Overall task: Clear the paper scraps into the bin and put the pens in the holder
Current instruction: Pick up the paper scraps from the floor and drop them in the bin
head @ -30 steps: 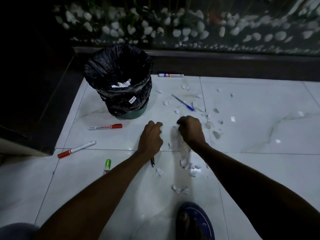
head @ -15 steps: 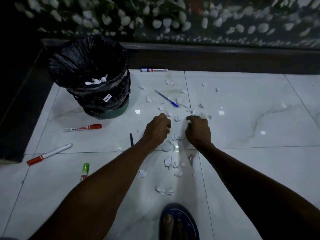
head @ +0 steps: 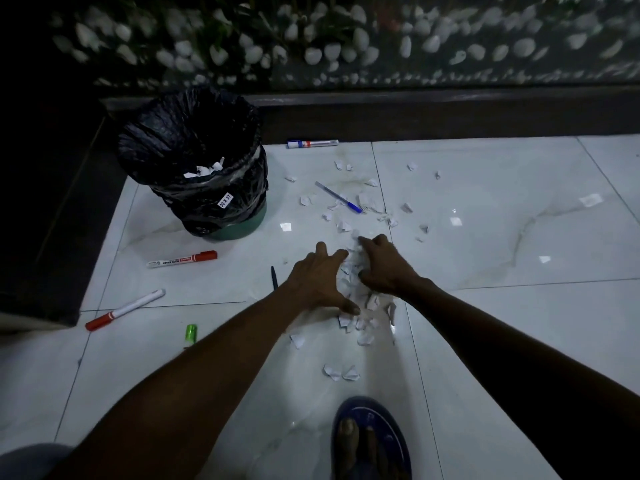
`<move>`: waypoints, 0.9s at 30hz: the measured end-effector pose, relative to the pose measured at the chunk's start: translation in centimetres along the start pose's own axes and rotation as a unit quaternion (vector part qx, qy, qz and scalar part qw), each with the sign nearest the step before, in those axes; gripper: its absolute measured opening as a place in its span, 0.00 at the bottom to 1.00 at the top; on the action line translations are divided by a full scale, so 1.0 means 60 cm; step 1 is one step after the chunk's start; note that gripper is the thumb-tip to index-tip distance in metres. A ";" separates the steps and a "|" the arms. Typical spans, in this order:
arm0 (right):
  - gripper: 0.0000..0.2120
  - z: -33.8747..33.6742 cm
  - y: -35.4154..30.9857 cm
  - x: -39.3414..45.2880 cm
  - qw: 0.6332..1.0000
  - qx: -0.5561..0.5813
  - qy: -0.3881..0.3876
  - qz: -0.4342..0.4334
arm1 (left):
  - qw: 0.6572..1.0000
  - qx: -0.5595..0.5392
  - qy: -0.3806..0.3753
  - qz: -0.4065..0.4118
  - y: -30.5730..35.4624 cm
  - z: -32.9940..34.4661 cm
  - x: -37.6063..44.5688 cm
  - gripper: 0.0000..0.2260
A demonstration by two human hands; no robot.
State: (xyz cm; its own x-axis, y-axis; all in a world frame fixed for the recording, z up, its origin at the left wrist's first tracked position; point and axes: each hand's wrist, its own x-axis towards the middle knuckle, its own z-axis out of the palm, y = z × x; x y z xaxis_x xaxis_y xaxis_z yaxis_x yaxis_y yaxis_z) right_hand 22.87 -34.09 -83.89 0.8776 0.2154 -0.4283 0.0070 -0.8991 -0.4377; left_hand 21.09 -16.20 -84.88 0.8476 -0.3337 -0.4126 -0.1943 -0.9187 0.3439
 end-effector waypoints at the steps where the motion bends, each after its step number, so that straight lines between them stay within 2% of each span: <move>1: 0.38 0.006 -0.007 0.000 0.999 -0.010 -0.017 -0.029 | 1.000 -0.015 0.004 0.005 0.002 0.005 0.003 0.53; 4: 0.44 0.014 -0.013 -0.001 0.994 -0.069 -0.052 -0.070 | 0.997 -0.070 0.033 0.008 0.003 0.014 0.003 0.43; 7: 0.57 0.012 -0.003 -0.008 0.979 -0.167 -0.067 -0.095 | 0.990 -0.106 0.095 -0.002 -0.003 0.019 -0.007 0.20; 8: 0.58 0.012 0.001 -0.011 0.975 -0.184 -0.060 -0.105 | 0.988 -0.106 0.114 -0.010 -0.006 0.021 -0.011 0.14; 10: 0.53 0.015 0.007 -0.016 0.978 -0.172 -0.034 -0.116 | 0.984 -0.106 0.138 -0.035 -0.013 0.023 -0.017 0.07; 13: 0.34 0.018 0.011 -0.022 0.989 -0.095 -0.001 -0.116 | 0.977 -0.137 0.146 -0.071 -0.023 0.021 -0.024 0.12; 15: 0.22 0.023 0.011 -0.024 0.990 -0.070 0.008 -0.125 | 0.974 -0.154 0.145 -0.085 -0.026 0.018 -0.030 0.12; 18: 0.10 0.031 0.007 -0.028 0.987 -0.050 0.027 -0.148 | 0.972 -0.156 0.139 -0.108 -0.027 0.015 -0.038 0.10; 22: 0.07 0.033 -0.001 -0.026 0.989 -0.024 0.040 -0.138 | 0.966 -0.169 0.141 -0.135 -0.034 0.004 -0.041 0.12; 24: 0.07 0.027 -0.013 -0.021 0.992 0.052 0.043 -0.104 | 0.960 -0.188 0.153 -0.141 -0.037 -0.015 -0.042 0.12; 27: 0.03 0.004 -0.048 -0.012 0.975 0.194 0.070 -0.080 | 0.950 -0.199 0.205 -0.126 -0.042 -0.046 -0.043 0.12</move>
State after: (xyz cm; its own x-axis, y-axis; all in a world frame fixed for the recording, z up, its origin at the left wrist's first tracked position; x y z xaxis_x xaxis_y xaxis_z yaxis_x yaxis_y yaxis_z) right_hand 22.08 -31.57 -82.53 0.9374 0.2618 -0.2295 -0.0088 -0.6414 -0.7672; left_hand 20.77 -12.43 -82.33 0.9795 0.0712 -0.1886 0.1729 -0.7780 0.6041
